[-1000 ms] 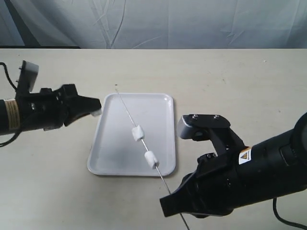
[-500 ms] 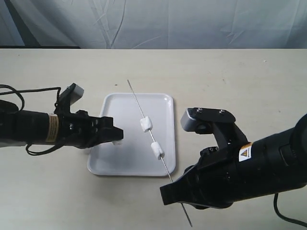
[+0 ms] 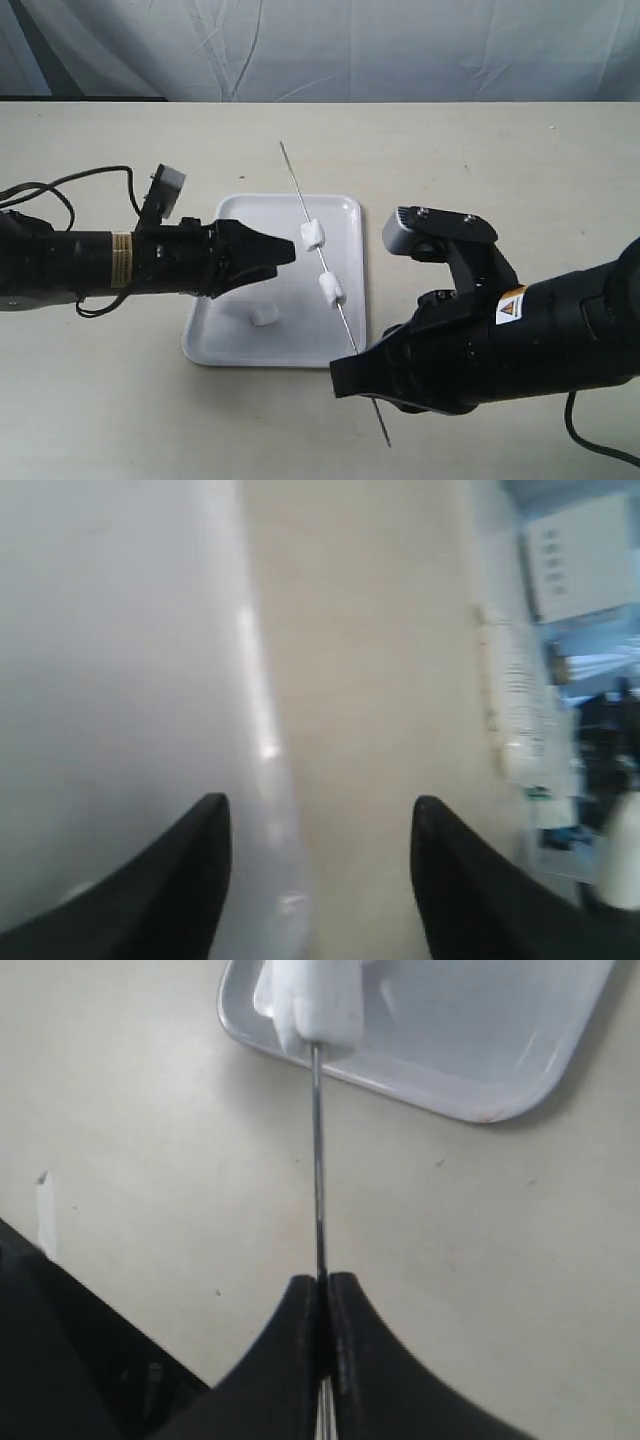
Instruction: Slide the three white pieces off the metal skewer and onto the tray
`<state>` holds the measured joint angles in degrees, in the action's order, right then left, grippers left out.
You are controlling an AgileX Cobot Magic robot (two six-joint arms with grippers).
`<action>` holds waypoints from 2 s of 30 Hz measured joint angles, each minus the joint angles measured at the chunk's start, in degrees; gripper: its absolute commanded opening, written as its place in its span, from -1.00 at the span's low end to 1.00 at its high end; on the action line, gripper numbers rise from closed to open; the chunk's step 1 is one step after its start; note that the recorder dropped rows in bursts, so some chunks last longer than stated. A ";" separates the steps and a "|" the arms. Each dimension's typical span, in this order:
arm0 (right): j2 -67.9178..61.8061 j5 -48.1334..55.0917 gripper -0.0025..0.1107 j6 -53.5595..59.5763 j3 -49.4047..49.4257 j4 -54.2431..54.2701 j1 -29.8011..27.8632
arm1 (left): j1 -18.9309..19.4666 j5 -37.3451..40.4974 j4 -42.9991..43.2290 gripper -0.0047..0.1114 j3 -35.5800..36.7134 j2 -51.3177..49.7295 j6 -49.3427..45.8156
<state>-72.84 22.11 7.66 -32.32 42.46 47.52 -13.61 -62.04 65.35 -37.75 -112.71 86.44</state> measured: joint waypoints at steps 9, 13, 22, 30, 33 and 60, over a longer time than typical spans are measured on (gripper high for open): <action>0.00 -3.83 -0.97 -2.33 0.00 0.48 0.00 | 1.44 -6.98 1.73 -0.01 0.00 0.70 3.31; 0.00 -3.95 -0.97 -2.51 0.00 1.02 0.00 | 1.44 -7.03 2.40 -0.01 0.00 2.57 5.58; -2.10 -4.22 -0.97 -2.51 0.00 2.85 0.00 | 1.22 -7.40 3.46 -0.12 -0.14 8.78 8.86; -2.33 -3.58 -0.97 -1.46 0.00 3.08 0.00 | -0.38 -7.40 3.70 -0.05 -0.16 8.85 9.08; -2.33 -2.79 -0.97 -0.89 0.00 3.08 0.00 | -0.50 -7.40 3.70 -0.05 -0.16 8.85 9.08; -2.33 -0.55 -0.97 19.30 0.00 22.01 0.00 | -0.50 -7.40 5.62 -0.07 -0.25 8.85 7.85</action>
<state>-75.17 21.55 26.96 -32.32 64.47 47.52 -14.11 -69.44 70.98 -38.01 -103.86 94.29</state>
